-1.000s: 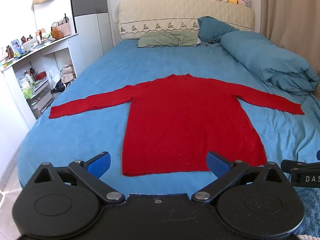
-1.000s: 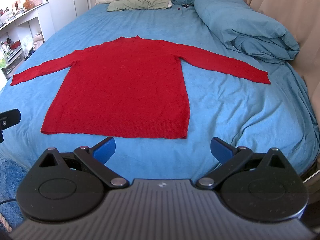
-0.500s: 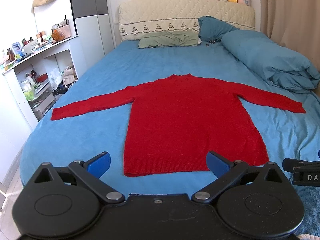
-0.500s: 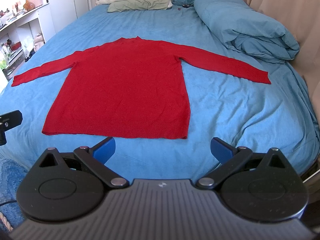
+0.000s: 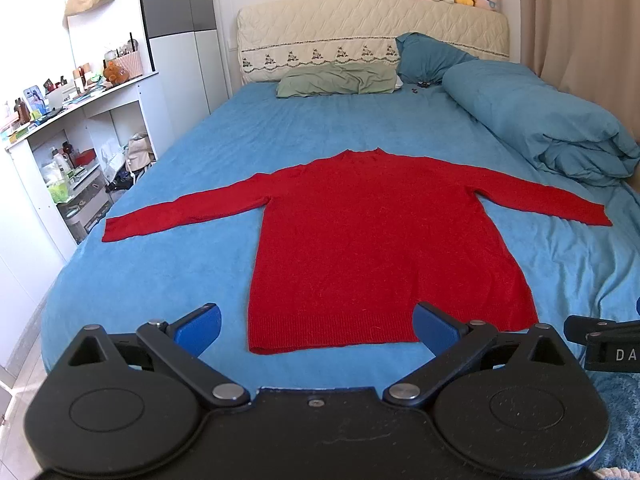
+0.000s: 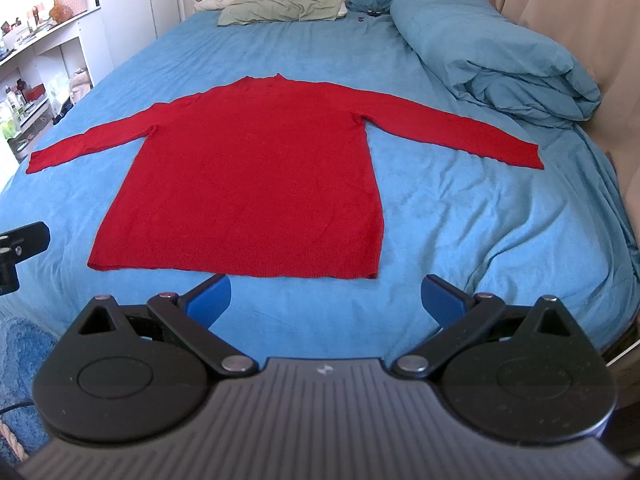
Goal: Fold small clothes
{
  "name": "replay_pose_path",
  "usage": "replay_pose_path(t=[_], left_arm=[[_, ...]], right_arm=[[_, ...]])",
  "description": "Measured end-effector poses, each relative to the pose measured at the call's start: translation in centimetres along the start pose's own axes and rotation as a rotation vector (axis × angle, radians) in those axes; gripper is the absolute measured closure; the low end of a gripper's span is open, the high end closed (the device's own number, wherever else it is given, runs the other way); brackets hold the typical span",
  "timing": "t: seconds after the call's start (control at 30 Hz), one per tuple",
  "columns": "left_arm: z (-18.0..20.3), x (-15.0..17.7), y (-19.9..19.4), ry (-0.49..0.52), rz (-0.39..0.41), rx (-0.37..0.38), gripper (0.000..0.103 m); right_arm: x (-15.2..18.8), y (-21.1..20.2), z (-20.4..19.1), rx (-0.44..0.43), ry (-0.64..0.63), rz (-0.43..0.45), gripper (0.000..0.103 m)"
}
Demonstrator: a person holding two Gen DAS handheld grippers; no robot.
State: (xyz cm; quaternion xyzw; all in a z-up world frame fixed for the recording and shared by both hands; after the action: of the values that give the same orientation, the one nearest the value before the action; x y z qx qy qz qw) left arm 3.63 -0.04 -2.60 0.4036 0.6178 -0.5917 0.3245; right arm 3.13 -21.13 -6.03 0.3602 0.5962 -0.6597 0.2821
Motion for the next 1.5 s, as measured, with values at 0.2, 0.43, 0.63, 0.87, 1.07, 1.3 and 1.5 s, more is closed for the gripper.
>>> replay_pose_path(t=[0.2,0.43,0.63,0.87,1.07,1.3,1.5], left_arm=[[0.0,0.0,0.0,0.003,-0.002,0.000,0.000],[-0.1,-0.1,0.0,0.000,-0.003,0.000,0.000],[0.0,0.0,0.0,0.000,-0.003,-0.002,0.000],[0.0,0.1,0.1,-0.004,-0.004,0.000,0.000],[-0.1,0.1,0.0,-0.008,-0.001,-0.001,0.000],[-0.1,0.0,-0.1,-0.016,-0.001,-0.002,0.000],[1.2,-3.3,2.6,-0.001,0.026,0.021,0.000]], right_arm=[[0.0,-0.1,-0.1,0.001,0.001,0.000,0.000],[0.1,-0.1,-0.4,-0.007,0.000,-0.001,0.000],[0.1,0.0,-0.5,-0.010,0.000,0.000,0.000],[0.1,-0.1,-0.7,-0.014,0.004,0.001,0.000],[0.0,-0.2,-0.7,-0.014,0.006,0.006,0.000],[-0.1,-0.2,-0.6,-0.017,0.008,0.013,0.000],[-2.0,1.6,1.4,0.007,0.034,0.030,0.000]])
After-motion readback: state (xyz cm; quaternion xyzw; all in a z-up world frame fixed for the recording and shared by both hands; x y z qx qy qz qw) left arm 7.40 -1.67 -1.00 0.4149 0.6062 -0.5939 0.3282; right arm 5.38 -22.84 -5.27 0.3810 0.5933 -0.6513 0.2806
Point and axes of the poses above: each gripper's, at about its wrist camera, not at the fingertips, and y roughly the way its jaws point, z to its right, x to its underside, the point moved 6 cm from there along y, roughly the way its jaws point, and after that the axes turned 12 degrees about z, right-handed, at the moved point
